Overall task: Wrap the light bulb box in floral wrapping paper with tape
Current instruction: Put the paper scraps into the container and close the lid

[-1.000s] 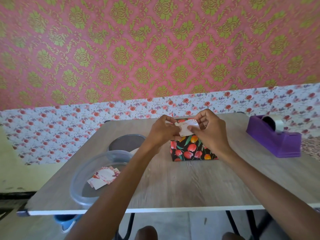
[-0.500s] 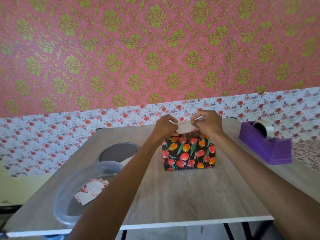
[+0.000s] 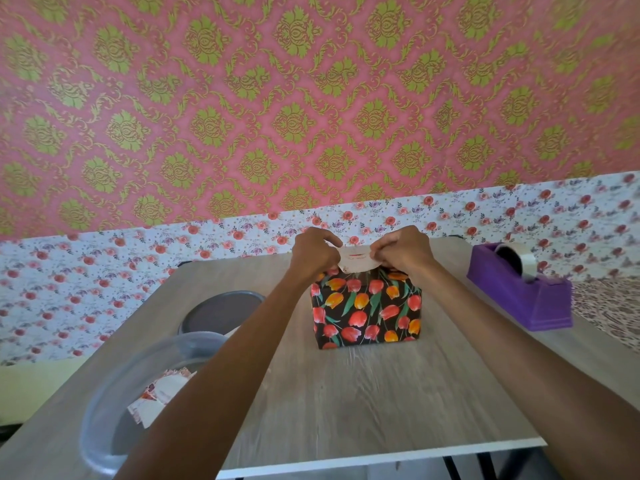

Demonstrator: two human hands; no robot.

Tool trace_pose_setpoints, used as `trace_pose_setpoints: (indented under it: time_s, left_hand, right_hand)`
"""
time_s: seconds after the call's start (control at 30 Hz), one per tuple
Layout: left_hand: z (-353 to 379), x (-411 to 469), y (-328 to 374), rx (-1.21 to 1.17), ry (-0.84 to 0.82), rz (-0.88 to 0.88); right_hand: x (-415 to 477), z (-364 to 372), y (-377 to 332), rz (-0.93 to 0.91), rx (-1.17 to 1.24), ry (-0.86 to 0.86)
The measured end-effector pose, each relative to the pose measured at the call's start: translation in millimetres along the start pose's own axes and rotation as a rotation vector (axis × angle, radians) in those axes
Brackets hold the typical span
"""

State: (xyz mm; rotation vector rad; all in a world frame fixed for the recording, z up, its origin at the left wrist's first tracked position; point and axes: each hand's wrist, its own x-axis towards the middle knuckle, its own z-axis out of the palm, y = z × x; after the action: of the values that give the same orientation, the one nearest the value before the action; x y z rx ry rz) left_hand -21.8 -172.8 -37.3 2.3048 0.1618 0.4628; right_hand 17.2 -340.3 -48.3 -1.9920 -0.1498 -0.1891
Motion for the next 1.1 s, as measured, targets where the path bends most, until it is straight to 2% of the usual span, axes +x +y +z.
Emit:
trace_pose_setpoints:
  time_s: [0.27, 0.5, 0.6, 0.7, 0.8, 0.93, 1.0, 1.1]
  left_hand:
    - [5, 6, -1, 0.103, -0.007, 0.020]
    - [10, 7, 7, 0.377, -0.034, 0.017]
    - [10, 1, 7, 0.548, -0.042, 0.096]
    - [12, -6, 0, 0.673, -0.048, 0.242]
    - [17, -20, -8, 0.715, -0.126, 0.343]
    - [11, -30, -18, 0.517, -0.334, 0.264]
    - [10, -38, -19, 0.560, -0.429, 0.248]
    - [11, -40, -23, 0.644, -0.451, 0.226]
  right_hand:
    - [4, 0, 2, -0.020, -0.112, -0.022]
    - [7, 5, -5, -0.183, -0.503, -0.058]
    - [5, 4, -4, -0.210, -0.574, -0.061]
    - [-2, 5, 0, -0.392, -0.658, -0.053]
    - [-7, 6, 3, -0.486, -0.746, -0.189]
    - [-12, -4, 11, -0.471, -0.762, -0.386]
    - [-17, -13, 14, -0.446, -0.774, -0.541]
    - [-23, -20, 19, -0.484, -1.035, -0.633]
